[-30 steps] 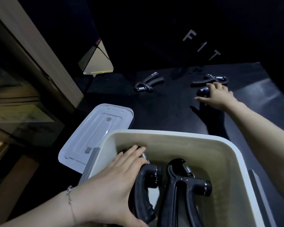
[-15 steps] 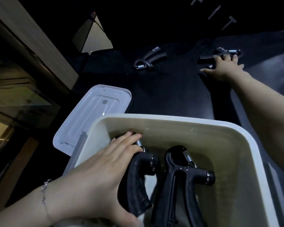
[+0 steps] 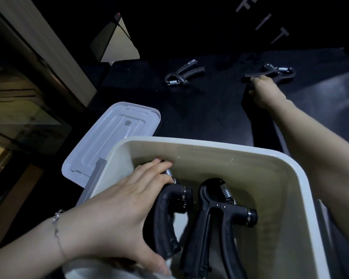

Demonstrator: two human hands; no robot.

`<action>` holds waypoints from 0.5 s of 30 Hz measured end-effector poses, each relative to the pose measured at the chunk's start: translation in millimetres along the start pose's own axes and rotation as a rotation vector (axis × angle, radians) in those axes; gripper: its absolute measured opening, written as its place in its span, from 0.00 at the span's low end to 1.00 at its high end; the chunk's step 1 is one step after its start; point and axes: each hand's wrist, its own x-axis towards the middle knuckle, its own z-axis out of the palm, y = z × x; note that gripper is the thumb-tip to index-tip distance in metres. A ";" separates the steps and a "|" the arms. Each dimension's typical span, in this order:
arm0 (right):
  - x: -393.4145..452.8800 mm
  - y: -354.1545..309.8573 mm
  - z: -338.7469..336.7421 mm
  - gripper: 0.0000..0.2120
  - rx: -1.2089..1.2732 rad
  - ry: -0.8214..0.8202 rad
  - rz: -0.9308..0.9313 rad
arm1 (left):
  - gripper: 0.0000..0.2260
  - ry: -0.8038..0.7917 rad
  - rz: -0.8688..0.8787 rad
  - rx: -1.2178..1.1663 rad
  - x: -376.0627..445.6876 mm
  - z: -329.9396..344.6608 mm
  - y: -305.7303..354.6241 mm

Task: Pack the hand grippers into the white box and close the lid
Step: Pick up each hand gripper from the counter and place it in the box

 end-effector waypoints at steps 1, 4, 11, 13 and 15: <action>0.7 2.0 0.0 0.17 -0.015 0.001 -0.027 | 0.55 -0.033 -0.007 -0.011 0.6 -2.1 0.1; -4.6 8.9 -3.1 0.15 -0.024 -0.017 -0.122 | 0.55 -0.038 0.018 -0.019 0.6 -0.3 -1.6; -41.1 -10.0 -12.9 0.19 -0.023 0.077 -0.321 | 0.55 -0.029 0.029 -0.026 -1.5 -0.9 0.2; -55.2 -20.2 -17.7 0.18 0.022 0.135 -0.348 | 0.55 -0.015 0.032 -0.028 -1.6 0.3 1.5; -70.0 -32.0 -24.7 0.17 0.066 0.214 -0.358 | 0.55 -0.010 0.029 -0.024 -1.1 -0.2 3.1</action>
